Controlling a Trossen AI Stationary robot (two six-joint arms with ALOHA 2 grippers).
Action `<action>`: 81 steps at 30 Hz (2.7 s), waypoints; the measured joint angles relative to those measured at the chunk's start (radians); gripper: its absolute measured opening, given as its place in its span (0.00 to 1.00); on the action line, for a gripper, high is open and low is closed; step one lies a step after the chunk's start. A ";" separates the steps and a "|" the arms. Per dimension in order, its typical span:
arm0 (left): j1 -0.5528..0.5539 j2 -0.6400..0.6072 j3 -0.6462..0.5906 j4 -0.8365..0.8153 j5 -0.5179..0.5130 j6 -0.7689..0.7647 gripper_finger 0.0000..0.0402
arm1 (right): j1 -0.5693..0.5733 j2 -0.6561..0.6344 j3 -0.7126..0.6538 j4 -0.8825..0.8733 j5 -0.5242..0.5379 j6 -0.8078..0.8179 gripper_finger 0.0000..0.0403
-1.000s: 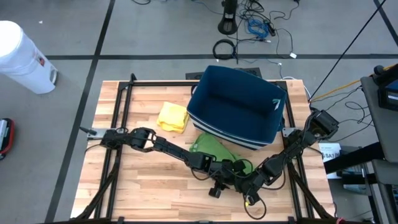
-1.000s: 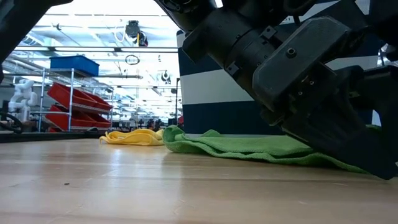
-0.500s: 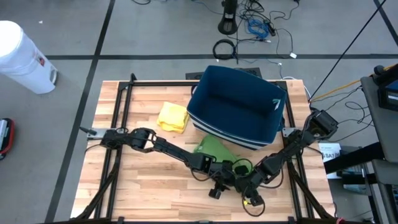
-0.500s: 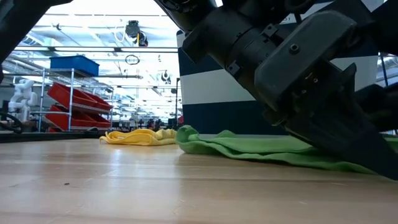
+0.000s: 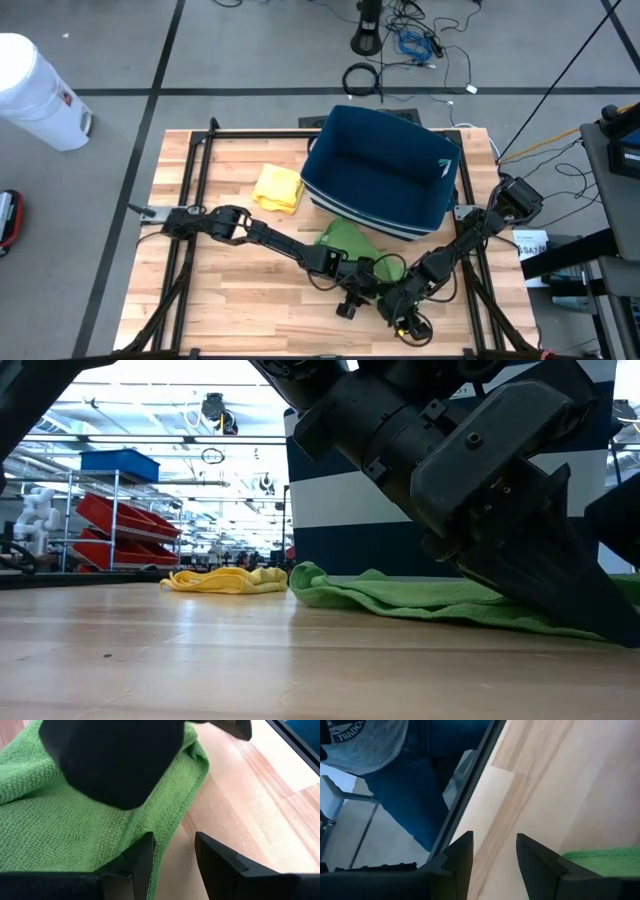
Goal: Fold towel
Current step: Fold the green towel
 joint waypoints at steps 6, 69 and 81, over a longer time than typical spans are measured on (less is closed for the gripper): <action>0.000 0.000 0.000 -0.003 0.000 0.000 0.38 | 0.000 -0.003 0.000 -0.039 -0.020 0.032 0.34; -0.027 -0.008 0.001 -0.269 0.004 -0.024 0.38 | 0.263 -0.213 0.068 -0.781 0.618 0.175 0.34; -0.034 -0.009 0.002 -0.311 0.001 -0.019 0.38 | 0.325 -0.207 0.055 -0.748 0.624 0.196 0.34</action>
